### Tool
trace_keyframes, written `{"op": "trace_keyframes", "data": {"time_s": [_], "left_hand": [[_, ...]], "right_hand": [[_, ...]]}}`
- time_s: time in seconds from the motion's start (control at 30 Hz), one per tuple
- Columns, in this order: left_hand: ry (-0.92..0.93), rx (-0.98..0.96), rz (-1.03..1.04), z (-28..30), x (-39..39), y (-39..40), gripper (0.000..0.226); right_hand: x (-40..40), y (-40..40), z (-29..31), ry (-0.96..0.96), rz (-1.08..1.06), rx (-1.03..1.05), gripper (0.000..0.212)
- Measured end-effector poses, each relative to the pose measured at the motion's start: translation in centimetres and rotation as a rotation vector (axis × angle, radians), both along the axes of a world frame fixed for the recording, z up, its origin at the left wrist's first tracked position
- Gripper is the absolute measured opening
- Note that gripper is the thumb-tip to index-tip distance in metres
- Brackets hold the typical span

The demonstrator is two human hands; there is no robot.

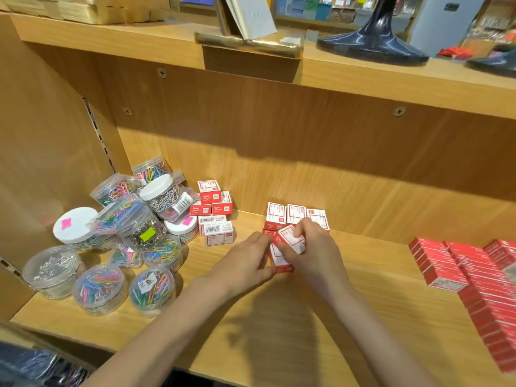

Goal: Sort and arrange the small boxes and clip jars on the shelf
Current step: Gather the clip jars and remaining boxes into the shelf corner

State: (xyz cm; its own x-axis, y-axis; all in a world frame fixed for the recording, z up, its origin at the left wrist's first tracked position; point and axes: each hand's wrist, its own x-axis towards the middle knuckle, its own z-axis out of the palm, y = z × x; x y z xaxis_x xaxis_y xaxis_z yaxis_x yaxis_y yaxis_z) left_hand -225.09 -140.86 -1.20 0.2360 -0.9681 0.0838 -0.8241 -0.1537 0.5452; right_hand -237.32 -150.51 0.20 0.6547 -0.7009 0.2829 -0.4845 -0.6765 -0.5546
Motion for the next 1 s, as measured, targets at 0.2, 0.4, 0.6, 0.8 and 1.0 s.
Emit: {"op": "trace_keyframes", "data": {"time_s": [0.2, 0.4, 0.6, 0.8, 1.0], "left_hand": [[-0.243, -0.367, 0.210, 0.2, 3.0, 3.4, 0.036], [-0.484, -0.090, 0.364, -1.7, 5.3, 5.1, 0.055], [-0.545, -0.163, 0.308, -1.5, 6.1, 5.4, 0.042], [-0.472, -0.199, 0.233, -1.0, 7.2, 6.1, 0.046], [-0.430, -0.219, 0.219, -0.8, 6.9, 6.8, 0.037]], "right_hand": [[0.6, 0.4, 0.6, 0.054, 0.011, -0.272, 0.026], [7.8, 0.7, 3.3, 0.054, 0.292, 0.156, 0.041], [14.3, 0.3, 2.0, 0.211, 0.438, 0.147, 0.064], [15.8, 1.0, 0.6, 0.124, 0.356, 0.027, 0.064], [16.7, 3.2, 0.7, 0.083, 0.200, 0.010, 0.056]]}}
